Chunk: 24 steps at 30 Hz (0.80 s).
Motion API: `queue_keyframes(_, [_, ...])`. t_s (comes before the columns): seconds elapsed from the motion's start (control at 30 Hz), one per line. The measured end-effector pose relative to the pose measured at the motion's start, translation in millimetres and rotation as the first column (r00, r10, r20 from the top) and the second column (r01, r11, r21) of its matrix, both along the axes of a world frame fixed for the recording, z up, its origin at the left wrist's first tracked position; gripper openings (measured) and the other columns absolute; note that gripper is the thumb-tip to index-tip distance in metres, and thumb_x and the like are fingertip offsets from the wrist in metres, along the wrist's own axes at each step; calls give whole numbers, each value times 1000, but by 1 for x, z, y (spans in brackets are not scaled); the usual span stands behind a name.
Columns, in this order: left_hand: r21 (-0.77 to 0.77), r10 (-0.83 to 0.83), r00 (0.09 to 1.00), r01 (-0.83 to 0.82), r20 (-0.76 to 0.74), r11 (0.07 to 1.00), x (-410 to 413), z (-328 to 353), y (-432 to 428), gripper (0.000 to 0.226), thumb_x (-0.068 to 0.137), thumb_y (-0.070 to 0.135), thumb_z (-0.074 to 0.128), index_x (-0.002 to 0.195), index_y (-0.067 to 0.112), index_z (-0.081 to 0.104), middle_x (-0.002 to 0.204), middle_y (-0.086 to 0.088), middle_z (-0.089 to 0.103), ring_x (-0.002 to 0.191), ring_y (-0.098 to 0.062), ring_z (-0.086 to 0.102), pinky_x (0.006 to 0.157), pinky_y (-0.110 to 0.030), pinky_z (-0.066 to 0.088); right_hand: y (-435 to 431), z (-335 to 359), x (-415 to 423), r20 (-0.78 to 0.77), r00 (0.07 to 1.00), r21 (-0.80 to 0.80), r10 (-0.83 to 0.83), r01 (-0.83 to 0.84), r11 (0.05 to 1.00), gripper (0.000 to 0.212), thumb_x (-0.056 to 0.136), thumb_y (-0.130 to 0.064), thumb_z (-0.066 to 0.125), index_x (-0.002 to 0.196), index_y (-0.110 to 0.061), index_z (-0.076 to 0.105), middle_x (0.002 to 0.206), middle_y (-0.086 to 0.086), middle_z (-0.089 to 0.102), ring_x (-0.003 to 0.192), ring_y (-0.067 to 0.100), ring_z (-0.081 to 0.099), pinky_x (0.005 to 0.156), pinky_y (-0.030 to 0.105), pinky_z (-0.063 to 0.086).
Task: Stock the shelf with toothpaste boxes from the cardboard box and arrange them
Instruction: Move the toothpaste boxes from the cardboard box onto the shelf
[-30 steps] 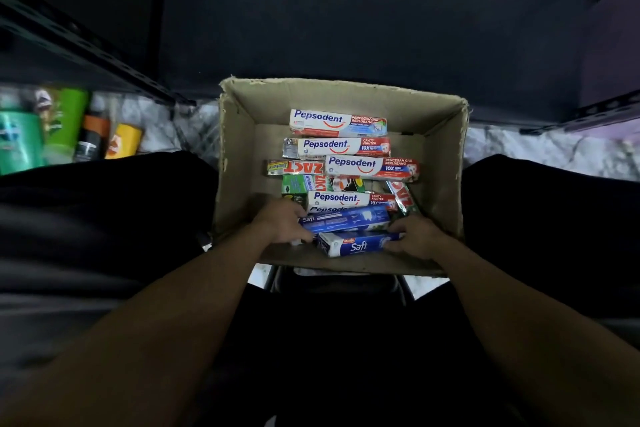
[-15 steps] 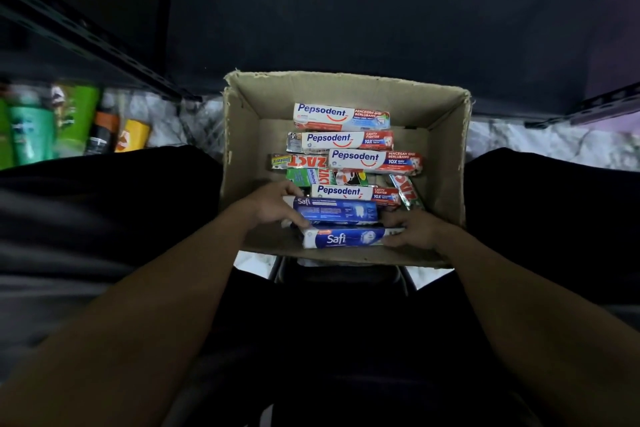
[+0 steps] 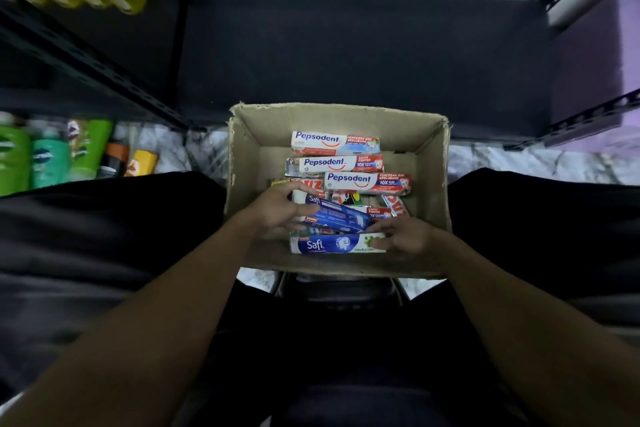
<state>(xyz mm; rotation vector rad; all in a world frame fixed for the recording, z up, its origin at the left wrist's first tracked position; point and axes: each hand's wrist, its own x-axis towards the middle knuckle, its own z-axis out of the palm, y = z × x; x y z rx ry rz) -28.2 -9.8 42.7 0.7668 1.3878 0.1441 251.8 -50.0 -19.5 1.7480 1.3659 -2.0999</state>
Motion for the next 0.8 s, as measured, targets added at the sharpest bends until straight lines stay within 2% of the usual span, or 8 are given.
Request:
queue_keyframes(0.1, [94,1,1000,-1,-7,996,1,22,10,28,86,8,74,111,14,66,116,-4,67,85,-18,74,68,-29,61,12,30,-1,1,998,89,-61,61,994,24,89,-4,69,113,-3,68,107,9,66,80,10,62,57,12,50])
queue_keyframes(0.17, [193,-12,1000,14,-12,981,2,42,21,29,86,4,72,114,9,66,111,-3,68,80,-15,74,65,-28,61,25,50,3,-15,994,183,-105,106,977,19,87,-4,70,106,-5,72,110,6,67,86,13,66,68,20,56])
queue_keyframes(0.23, [349,-76,991,110,-111,931,-1,65,34,25,85,11,75,108,18,70,107,-1,72,82,-16,74,71,-36,62,39,77,8,-21,995,301,-95,97,949,15,87,-10,73,99,-18,76,106,-2,71,90,19,69,80,35,58])
queue_keyframes(0.33, [517,-152,950,278,-273,810,-3,107,52,21,83,23,79,101,31,72,99,6,75,88,-20,73,79,-42,59,59,124,19,-2,1000,473,-29,26,881,15,85,-19,76,91,-32,77,89,-13,74,80,7,65,76,29,49])
queue_keyframes(0.4, [603,-145,943,306,-301,737,-3,142,60,21,83,23,79,101,30,72,92,9,75,82,-14,71,73,-33,58,71,164,26,-4,999,548,-36,32,836,15,84,-16,77,92,-29,77,82,-9,73,72,2,62,72,24,46])
queue_keyframes(0.47, [698,-127,911,385,-393,603,-2,184,65,21,82,28,79,100,33,72,84,17,73,74,-10,67,69,-25,51,81,208,34,1,999,643,-37,28,765,17,81,-14,78,93,-27,77,87,-2,69,75,5,64,73,22,48])
queue_keyframes(0.6, [810,-91,907,410,-412,419,-4,266,62,21,83,32,78,102,37,71,86,15,74,78,-9,68,69,-28,53,90,297,41,1,1000,780,12,-8,625,19,80,-15,78,98,-23,77,101,5,63,89,15,66,84,22,48])
queue_keyframes(0.8, [901,2,913,401,-407,163,-4,379,36,21,83,33,77,103,35,71,93,19,73,84,-3,67,76,-29,53,77,414,41,-62,998,905,11,52,421,15,82,-12,73,97,-14,75,98,-3,64,75,0,62,66,8,44])
